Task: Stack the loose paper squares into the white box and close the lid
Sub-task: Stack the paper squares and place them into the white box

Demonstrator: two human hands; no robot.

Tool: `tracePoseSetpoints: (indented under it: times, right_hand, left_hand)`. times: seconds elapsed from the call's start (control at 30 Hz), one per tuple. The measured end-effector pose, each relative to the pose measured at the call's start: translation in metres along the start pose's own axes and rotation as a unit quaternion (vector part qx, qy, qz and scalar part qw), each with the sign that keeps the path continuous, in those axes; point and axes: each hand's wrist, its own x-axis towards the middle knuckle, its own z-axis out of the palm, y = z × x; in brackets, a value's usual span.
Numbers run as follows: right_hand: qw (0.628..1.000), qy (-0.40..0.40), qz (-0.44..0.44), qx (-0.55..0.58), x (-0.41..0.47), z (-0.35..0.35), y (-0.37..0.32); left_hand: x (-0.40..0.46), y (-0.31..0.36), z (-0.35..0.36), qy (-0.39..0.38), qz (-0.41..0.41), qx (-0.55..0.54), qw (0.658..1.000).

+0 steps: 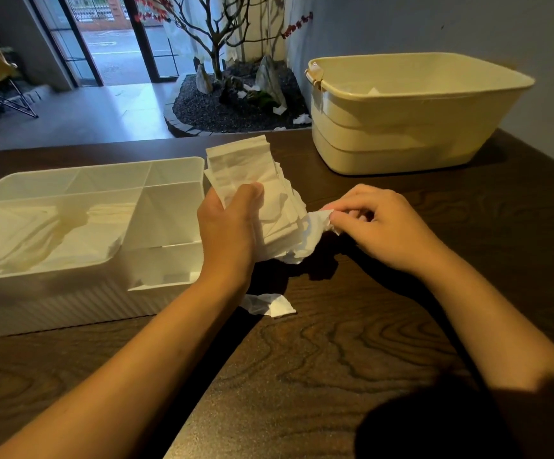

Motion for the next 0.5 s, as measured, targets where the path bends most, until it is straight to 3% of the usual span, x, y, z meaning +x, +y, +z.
tracePoseSetpoints:
  times: [0.17, 0.37, 0.5]
  right_hand:
    - [0.986, 0.048, 0.072, 0.145, 0.0027, -0.0028, -0.0022]
    - [0.977, 0.1, 0.058, 0.18, 0.0024, 0.002, -0.0042]
    - [0.969, 0.118, 0.048, 0.213, 0.0021, 0.0031, -0.0056]
  left_hand:
    - [-0.0008, 0.0007, -0.0008, -0.008, -0.006, 0.001, 1.0]
    - [-0.0019, 0.0011, -0.0012, -0.034, -0.003, 0.011, 0.999]
    - [-0.003, 0.0037, -0.0007, -0.094, -0.015, -0.009, 0.995]
